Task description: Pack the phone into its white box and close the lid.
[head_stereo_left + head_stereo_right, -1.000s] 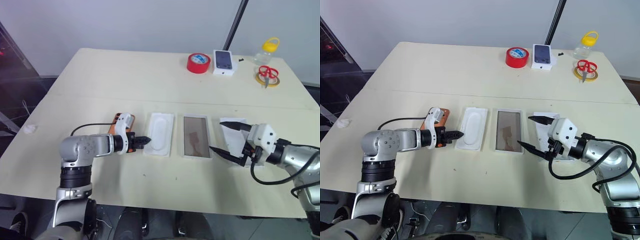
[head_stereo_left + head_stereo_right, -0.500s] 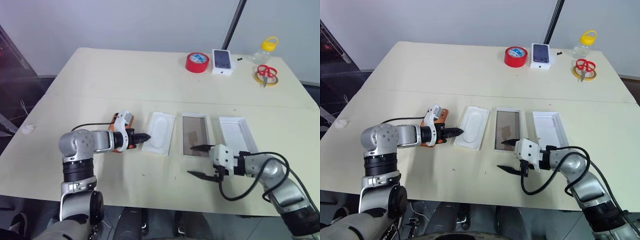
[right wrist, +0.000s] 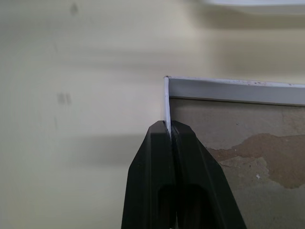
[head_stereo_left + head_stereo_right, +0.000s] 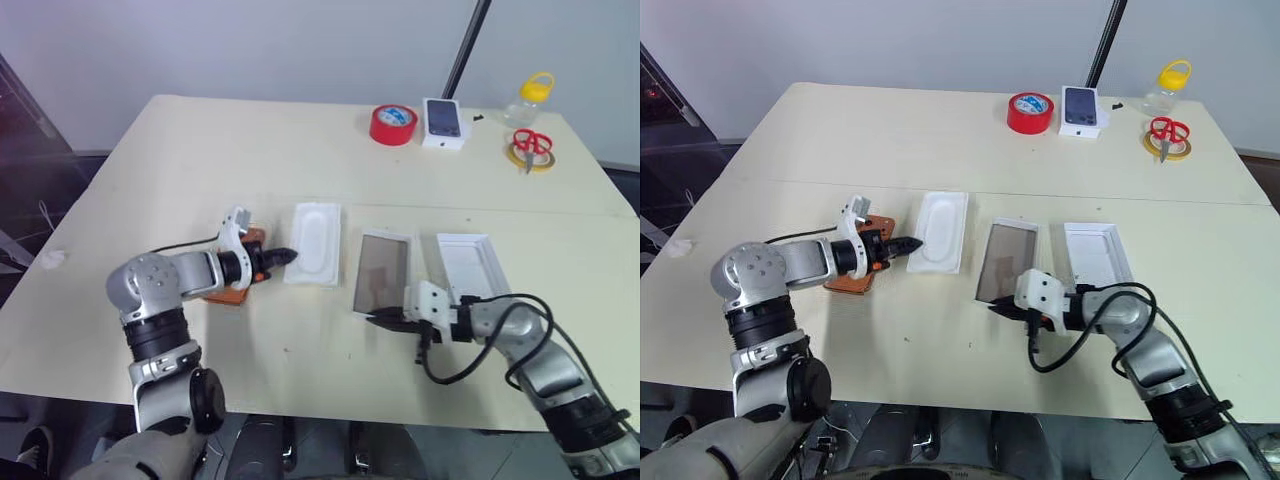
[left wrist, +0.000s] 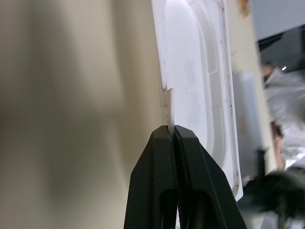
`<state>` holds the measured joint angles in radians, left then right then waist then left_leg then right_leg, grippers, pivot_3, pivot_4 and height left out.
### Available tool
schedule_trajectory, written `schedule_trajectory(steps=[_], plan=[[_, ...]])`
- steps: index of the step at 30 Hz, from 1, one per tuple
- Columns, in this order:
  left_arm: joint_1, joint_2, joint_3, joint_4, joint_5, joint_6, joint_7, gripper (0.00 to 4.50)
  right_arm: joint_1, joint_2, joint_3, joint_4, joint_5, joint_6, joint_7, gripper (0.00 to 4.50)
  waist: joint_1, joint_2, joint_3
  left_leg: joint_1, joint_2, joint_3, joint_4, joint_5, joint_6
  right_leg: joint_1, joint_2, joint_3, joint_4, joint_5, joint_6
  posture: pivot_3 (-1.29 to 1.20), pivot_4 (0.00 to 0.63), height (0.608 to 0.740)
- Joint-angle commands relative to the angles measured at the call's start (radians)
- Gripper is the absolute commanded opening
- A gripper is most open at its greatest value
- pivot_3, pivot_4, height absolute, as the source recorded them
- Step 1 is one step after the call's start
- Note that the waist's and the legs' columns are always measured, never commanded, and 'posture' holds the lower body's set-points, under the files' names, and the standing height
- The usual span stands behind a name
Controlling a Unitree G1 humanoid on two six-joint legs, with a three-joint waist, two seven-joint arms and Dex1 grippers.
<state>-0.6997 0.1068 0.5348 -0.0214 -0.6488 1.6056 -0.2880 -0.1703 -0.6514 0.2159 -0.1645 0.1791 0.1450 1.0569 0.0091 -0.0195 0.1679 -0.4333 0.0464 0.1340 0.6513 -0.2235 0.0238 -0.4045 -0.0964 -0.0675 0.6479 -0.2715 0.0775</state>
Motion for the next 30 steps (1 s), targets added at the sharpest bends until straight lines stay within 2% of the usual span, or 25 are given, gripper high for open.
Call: schedule_trajectory(steps=[1,5,7,8,14,18,20,30], plan=[[-0.055,-0.026,0.037,-0.041,-0.032,0.009,0.020,0.00,-0.038,0.035,0.037,-0.055,-0.007,0.004,-0.012,0.05,0.000,0.000,0.000,0.000,0.000,0.000,0.000,0.000,-0.001,0.000,0.000,0.000,0.000,0.000,0.001,0.00,0.150,0.733],[-0.044,-0.038,0.007,-0.053,-0.027,0.008,0.031,0.00,-0.071,0.056,0.046,-0.038,-0.005,0.020,-0.017,0.05,-0.001,0.000,0.000,0.000,0.000,0.000,0.000,0.001,-0.001,0.000,0.000,0.000,0.000,0.001,0.001,0.00,0.150,0.733],[-0.017,-0.051,-0.013,-0.063,-0.026,0.008,0.037,0.00,-0.079,0.057,0.022,-0.040,0.028,0.041,-0.013,0.60,-0.002,0.000,0.000,0.000,0.000,0.000,0.000,0.001,-0.002,0.000,0.001,0.000,0.000,0.001,0.001,0.00,0.150,0.733],[-0.008,-0.055,-0.023,-0.069,-0.026,0.009,0.042,0.00,-0.073,0.051,0.007,-0.049,0.033,0.048,-0.022,0.90,-0.002,0.000,0.000,0.000,0.000,0.000,0.000,0.001,-0.002,0.000,0.001,0.000,0.000,0.001,0.001,0.00,0.150,0.733],[0.044,-0.058,-0.104,-0.138,-0.045,-0.032,0.016,0.00,-0.001,-0.002,-0.114,-0.150,0.103,0.075,-0.037,3.95,0.002,-0.001,0.000,-0.001,0.000,0.000,0.000,0.001,-0.002,-0.001,0.000,0.000,0.000,0.001,0.001,0.00,0.150,0.733],[0.078,-0.107,-0.128,-0.166,-0.059,-0.021,0.011,0.00,0.113,-0.118,-0.285,-0.160,0.161,0.075,0.005,3.95,0.005,-0.001,0.000,-0.001,-0.001,0.000,0.000,-0.002,-0.002,0.000,-0.001,0.000,-0.001,-0.001,-0.001,0.00,0.150,0.733],[0.092,-0.121,-0.142,-0.168,-0.064,-0.019,0.008,0.00,0.136,-0.142,-0.323,-0.138,0.167,0.061,0.006,3.95,0.004,-0.001,0.001,-0.001,-0.001,0.000,0.000,-0.002,-0.001,0.000,-0.001,0.000,-0.002,-0.001,-0.002,0.00,0.150,0.733],[0.147,-0.125,-0.239,-0.171,-0.036,-0.060,0.026,0.00,0.095,-0.129,-0.310,-0.083,0.133,0.010,-0.025,3.95,0.001,-0.001,0.001,-0.001,0.001,0.000,-0.001,0.000,0.001,-0.002,0.002,0.000,-0.001,-0.001,-0.002,0.00,0.150,0.733]])
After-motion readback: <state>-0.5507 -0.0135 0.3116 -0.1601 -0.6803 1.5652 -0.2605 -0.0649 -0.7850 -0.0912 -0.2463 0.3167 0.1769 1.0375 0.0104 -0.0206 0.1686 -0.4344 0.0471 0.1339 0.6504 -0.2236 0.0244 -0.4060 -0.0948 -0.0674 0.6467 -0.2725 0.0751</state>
